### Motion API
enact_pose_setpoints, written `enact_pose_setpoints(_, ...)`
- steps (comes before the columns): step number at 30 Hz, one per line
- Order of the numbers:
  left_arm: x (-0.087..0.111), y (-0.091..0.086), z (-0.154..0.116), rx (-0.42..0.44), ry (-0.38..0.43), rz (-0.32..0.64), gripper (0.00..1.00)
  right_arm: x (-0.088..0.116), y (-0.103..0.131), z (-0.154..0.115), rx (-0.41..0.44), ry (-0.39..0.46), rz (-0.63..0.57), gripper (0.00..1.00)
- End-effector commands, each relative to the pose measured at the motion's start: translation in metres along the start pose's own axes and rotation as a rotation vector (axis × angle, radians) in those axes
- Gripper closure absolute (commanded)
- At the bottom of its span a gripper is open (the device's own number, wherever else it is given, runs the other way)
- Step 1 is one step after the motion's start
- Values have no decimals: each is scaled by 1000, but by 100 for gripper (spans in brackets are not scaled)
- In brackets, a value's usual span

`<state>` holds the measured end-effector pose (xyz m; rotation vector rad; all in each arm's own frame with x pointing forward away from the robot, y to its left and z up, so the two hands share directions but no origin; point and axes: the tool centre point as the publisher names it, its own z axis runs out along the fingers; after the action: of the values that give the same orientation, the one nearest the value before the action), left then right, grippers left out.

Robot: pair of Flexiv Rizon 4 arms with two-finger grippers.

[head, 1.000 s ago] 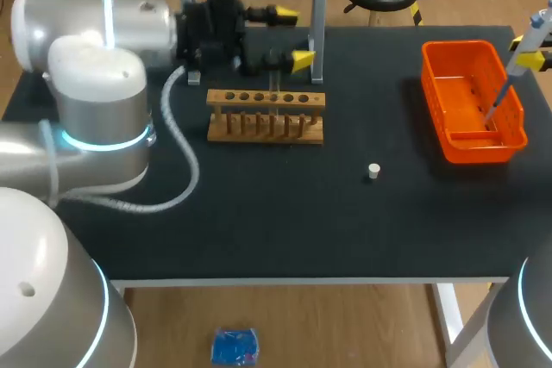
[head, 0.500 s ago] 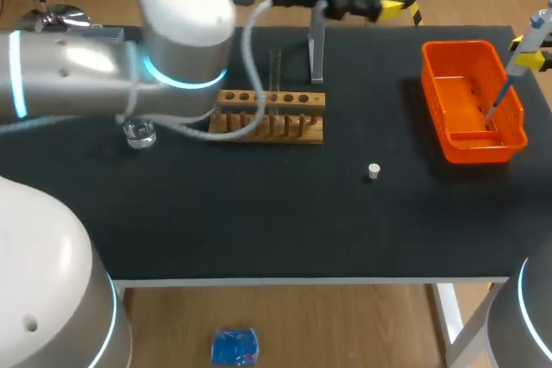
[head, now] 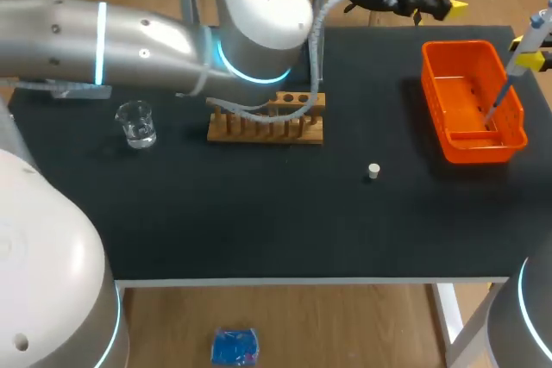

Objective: Invert the test tube, pick up the pipette, mount the tip to pipette, aspirate from beaker and dispense into the tube, eject the tip, return the pipette, and cap with the stopper.

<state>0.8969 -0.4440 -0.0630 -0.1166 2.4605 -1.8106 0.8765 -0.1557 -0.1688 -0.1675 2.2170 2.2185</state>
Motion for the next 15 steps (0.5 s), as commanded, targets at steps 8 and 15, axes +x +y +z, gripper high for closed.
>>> enact_pose_setpoints(8,-1,-1,15,-5,-3,0,0,0,1,0,4,-1,0,100)
enact_pose_setpoints(15,5,9,32,-31,4,-7,0,0,1,0,4,-1,0,100)
